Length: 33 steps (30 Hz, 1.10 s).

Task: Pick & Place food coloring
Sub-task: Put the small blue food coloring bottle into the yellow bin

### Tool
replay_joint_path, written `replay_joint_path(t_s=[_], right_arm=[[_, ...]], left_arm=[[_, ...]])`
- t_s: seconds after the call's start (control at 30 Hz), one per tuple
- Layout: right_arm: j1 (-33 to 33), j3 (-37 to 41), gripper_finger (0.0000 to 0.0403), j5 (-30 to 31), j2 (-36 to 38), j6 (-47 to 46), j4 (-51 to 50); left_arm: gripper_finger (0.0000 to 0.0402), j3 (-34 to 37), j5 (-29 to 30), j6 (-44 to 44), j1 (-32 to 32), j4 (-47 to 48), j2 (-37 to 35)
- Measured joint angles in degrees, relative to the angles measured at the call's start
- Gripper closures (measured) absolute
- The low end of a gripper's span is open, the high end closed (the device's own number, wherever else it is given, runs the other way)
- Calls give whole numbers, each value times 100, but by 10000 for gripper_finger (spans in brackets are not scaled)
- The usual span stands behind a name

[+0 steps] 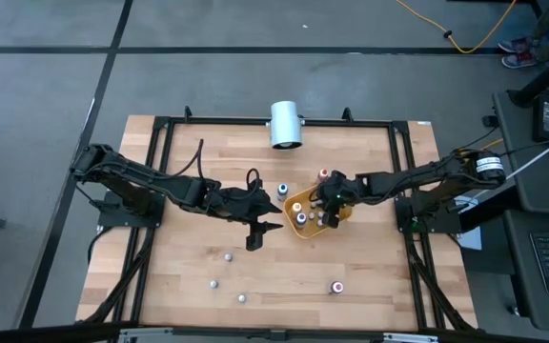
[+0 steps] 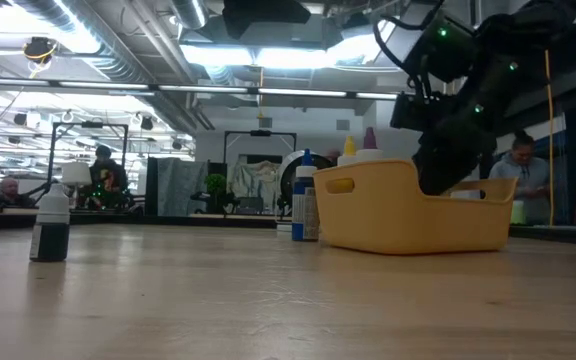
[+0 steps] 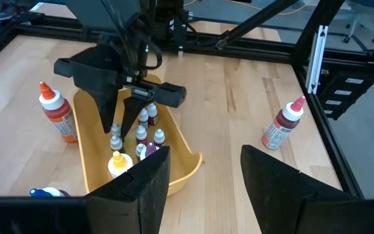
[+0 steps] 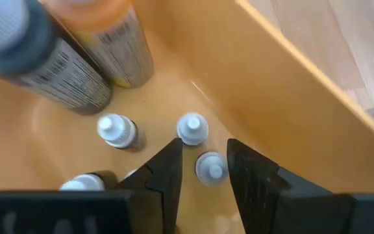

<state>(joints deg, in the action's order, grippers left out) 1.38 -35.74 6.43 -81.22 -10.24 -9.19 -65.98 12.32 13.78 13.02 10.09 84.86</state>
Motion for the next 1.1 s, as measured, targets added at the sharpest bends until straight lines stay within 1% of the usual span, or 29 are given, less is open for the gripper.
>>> replay_joint_path(t_s=[0.17, 0.3, 0.4, 0.43, 0.53, 0.6, 0.67, 0.73, 0.83, 0.97, 1.1], right_arm=[[-10, -446, 280, -39, 206, 134, -437], [-12, -933, 281, 33, 405, 378, -1069], [-17, -1252, 281, 118, 541, 570, -1518], [-23, -1348, 281, 135, 586, 585, -1666], [-96, -1554, 281, 186, 720, 599, -1760], [-185, -1648, 281, 369, 786, 603, -1713], [-265, -1738, 281, 646, 801, 619, -1645], [-333, -1832, 281, 872, 799, 626, -1611], [-393, -1898, 281, 1025, 799, 645, -1344], [-428, -1898, 281, 1108, 797, 651, -918], [-428, -1898, 281, 1111, 793, 769, -727]], left_arm=[[217, 0, 2, -86, 0, 0, 0], [217, 0, 3, -127, 0, 67, -134], [217, -4, -11, -30, 24, 438, -399], [217, -7, -15, 74, 56, 737, -516], [217, -7, -25, 533, 220, 1761, -729], [217, -2, -40, 856, 423, 2376, -747], [217, 41, -100, 1126, 678, 2652, -742], [217, 195, -209, 1435, 932, 2632, -702], [217, 476, -209, 1992, 1264, 2644, -690], [217, 876, 23, 2790, 1627, 2621, -693], [217, 1430, 284, 3508, 1991, 2069, -689]])
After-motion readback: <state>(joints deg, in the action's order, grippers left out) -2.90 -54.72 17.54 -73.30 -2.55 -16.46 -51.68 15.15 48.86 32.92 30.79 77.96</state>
